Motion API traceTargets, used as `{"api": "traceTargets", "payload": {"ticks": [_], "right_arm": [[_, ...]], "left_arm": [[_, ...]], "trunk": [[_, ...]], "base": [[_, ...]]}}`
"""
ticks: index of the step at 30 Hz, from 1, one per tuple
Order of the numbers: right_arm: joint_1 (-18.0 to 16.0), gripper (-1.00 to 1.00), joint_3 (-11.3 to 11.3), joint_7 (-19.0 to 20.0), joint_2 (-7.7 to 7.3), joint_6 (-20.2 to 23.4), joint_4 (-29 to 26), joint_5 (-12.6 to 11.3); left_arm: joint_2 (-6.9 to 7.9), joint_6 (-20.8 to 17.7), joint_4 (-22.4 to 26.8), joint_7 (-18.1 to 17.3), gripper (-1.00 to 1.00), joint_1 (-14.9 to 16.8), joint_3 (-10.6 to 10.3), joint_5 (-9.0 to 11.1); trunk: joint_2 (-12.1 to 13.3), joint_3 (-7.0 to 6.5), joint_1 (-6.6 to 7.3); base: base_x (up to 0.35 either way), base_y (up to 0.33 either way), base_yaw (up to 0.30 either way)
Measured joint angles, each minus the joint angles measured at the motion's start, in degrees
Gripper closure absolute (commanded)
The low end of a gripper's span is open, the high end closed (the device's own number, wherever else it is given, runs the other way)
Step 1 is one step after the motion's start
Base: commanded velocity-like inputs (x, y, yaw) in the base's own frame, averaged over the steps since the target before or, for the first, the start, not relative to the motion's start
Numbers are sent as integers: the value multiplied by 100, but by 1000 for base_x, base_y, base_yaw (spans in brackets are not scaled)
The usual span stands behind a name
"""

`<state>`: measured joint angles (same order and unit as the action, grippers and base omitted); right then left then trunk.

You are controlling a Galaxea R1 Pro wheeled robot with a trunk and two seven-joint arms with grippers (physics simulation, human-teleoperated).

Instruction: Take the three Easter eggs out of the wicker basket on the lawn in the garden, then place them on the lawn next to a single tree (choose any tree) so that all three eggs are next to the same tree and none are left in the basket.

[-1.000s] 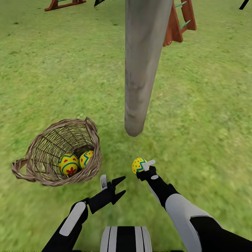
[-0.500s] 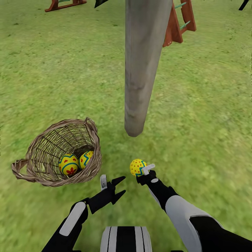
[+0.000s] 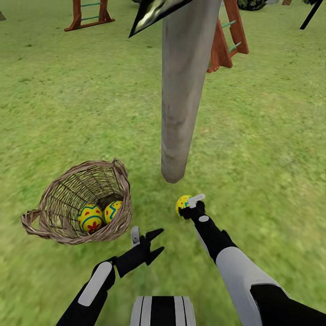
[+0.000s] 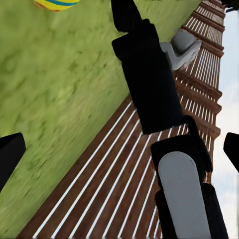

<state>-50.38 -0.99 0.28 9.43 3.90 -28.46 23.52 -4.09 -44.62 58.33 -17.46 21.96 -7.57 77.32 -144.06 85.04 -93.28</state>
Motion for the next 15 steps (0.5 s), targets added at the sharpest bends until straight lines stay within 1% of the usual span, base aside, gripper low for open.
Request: {"api": "traceTargets", "payload": {"ticks": [2,4,8,10,15], "right_arm": [[-3,-100,2,18,25,47,65,4],[-6,-100,4,-40,36,-17,129,7],[-6,-100,4,-116,38,-138,254,7],[-6,-100,4,-111,38,-190,316,10],[-7,-100,4,-105,38,-184,524,11]], "left_arm": [[3,6,0,-3,-100,-7,4,0],[5,8,-1,-3,-100,-9,6,1],[5,8,5,2,-100,-10,-2,-5],[5,8,0,2,-100,-10,-3,-5],[5,8,0,2,-100,-10,-3,-5]], "trunk": [[0,0,0],[0,0,0],[5,-88,11],[8,-132,14],[15,-243,25]], "base": [[0,0,0],[0,0,0],[-12,0,0],[-233,0,0],[-334,0,0]]}}
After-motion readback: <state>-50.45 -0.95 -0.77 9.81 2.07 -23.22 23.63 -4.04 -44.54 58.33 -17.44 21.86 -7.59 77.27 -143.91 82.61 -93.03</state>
